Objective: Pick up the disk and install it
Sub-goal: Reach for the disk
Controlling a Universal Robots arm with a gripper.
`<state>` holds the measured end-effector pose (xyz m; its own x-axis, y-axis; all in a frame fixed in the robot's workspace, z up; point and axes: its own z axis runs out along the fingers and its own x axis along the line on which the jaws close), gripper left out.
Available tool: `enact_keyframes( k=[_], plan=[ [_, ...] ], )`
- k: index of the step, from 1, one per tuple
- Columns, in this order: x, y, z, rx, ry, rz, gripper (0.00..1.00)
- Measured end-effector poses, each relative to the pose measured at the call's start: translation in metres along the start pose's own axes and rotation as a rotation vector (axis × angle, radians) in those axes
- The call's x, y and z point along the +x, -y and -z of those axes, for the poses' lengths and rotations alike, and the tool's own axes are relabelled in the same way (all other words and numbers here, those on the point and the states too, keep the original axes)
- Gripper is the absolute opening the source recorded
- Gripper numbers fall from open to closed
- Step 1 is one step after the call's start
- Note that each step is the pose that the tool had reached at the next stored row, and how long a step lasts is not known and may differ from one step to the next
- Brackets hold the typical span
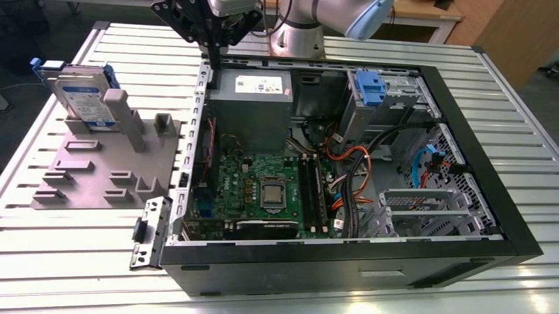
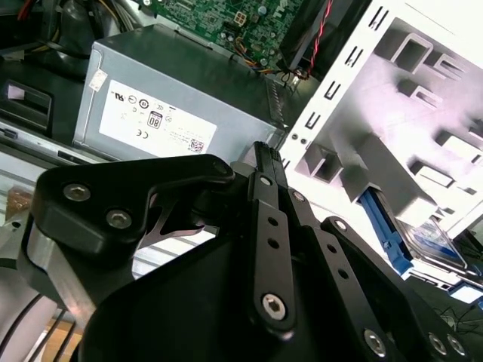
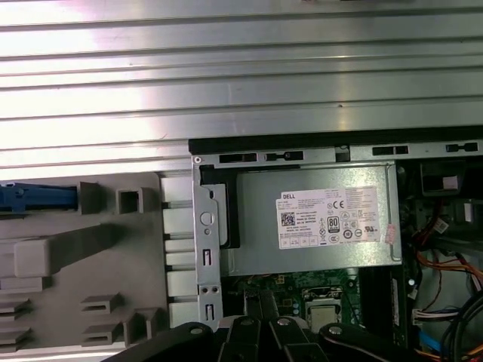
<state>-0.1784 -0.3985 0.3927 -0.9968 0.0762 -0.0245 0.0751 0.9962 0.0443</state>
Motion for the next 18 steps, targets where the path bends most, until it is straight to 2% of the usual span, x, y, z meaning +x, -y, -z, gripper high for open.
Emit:
enact_keyframes(
  k=[18],
  plan=[
    [0.0029, 0.0003, -0.0008, 0.0001, -0.0002, 0.000, 0.11]
  ],
)
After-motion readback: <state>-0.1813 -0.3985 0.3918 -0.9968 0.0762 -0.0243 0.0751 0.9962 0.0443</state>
